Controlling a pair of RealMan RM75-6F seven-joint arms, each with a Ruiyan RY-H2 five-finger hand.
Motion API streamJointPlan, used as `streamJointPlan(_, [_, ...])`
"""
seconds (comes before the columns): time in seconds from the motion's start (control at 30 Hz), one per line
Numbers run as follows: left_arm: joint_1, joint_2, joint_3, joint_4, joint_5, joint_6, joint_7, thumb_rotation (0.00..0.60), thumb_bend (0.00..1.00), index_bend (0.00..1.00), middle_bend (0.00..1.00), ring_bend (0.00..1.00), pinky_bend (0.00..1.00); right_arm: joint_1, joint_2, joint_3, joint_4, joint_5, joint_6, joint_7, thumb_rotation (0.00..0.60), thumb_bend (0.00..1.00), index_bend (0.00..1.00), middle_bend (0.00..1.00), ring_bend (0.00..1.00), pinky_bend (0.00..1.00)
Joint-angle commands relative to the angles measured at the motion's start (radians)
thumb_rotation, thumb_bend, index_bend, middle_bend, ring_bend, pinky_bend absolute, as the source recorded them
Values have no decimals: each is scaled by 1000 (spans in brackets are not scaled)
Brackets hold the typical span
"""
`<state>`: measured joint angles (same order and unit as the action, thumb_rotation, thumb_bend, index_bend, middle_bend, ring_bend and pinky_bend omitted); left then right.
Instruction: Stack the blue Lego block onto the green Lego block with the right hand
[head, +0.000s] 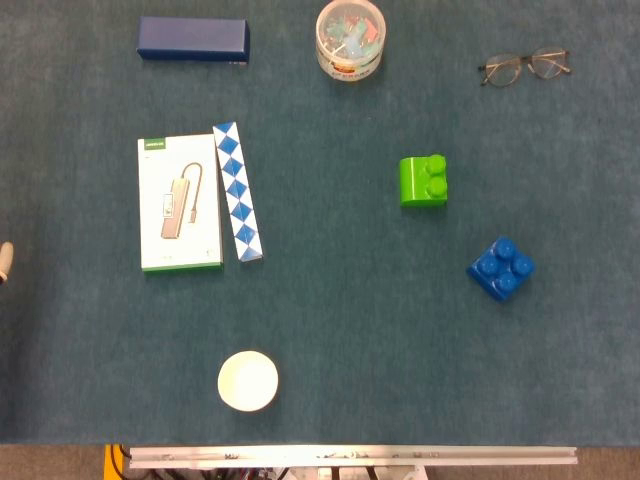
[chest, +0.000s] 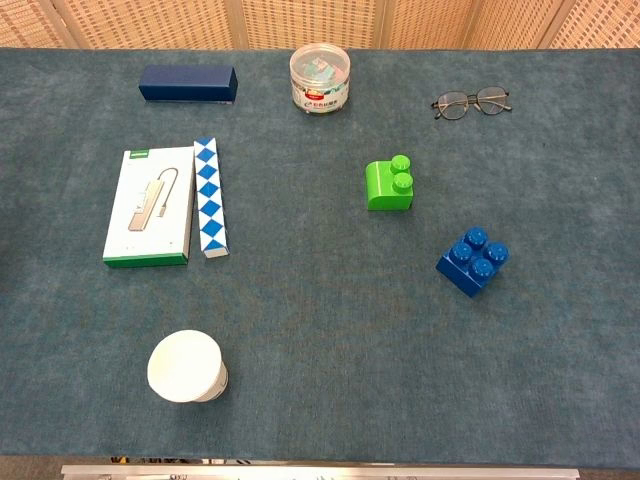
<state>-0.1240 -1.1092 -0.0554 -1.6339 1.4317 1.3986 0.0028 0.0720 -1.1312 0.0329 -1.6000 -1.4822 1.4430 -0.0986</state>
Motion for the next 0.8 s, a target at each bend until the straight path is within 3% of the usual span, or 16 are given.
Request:
streamJointPlan(0.03, [0,-2,2,8,0,-2,-5,600,346,316,407,389,501,-2,0,3,1,-5,9,8,600,0,209,165,30,204])
streamJointPlan(0.57, [9,7,1,6,-15,8,-5,600,346,316,408,389,501,26,-13,1,23,-4,-44,4,600,0,208,166,30,204])
streamJointPlan(0.8, [19,11,3,1,-16,22,-1,600,346,317,408,389,501,52,-16,-14,50,-67,-58,50,600,0,227,171,30,204])
